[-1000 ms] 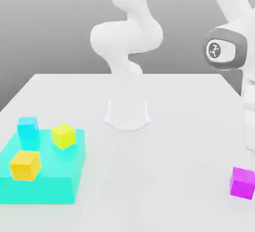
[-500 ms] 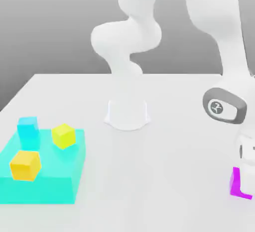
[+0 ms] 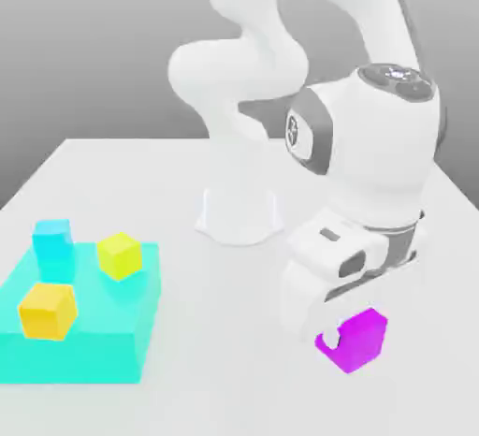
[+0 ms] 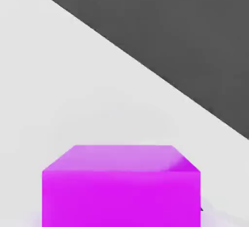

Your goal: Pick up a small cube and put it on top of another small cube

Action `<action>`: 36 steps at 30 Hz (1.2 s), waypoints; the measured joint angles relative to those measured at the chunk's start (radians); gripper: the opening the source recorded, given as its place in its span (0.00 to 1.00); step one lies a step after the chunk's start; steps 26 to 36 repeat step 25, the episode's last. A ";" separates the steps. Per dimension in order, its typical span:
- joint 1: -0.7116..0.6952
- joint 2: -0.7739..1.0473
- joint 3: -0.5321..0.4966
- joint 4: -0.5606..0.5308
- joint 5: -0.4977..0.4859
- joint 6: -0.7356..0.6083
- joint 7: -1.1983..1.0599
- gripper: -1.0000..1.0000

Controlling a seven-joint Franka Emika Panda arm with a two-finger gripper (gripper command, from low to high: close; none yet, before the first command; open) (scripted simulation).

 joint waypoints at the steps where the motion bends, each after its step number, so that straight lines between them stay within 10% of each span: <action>1: -0.046 -0.018 -0.022 0.002 0.002 -0.020 0.028 0.00; 14: -0.396 -0.082 -0.210 -0.018 0.066 -0.064 0.250 0.00; 15: -0.402 -0.060 -0.203 -0.026 0.074 -0.036 0.245 1.00; 36: -0.401 -0.140 -0.206 0.002 0.039 -0.141 0.271 1.00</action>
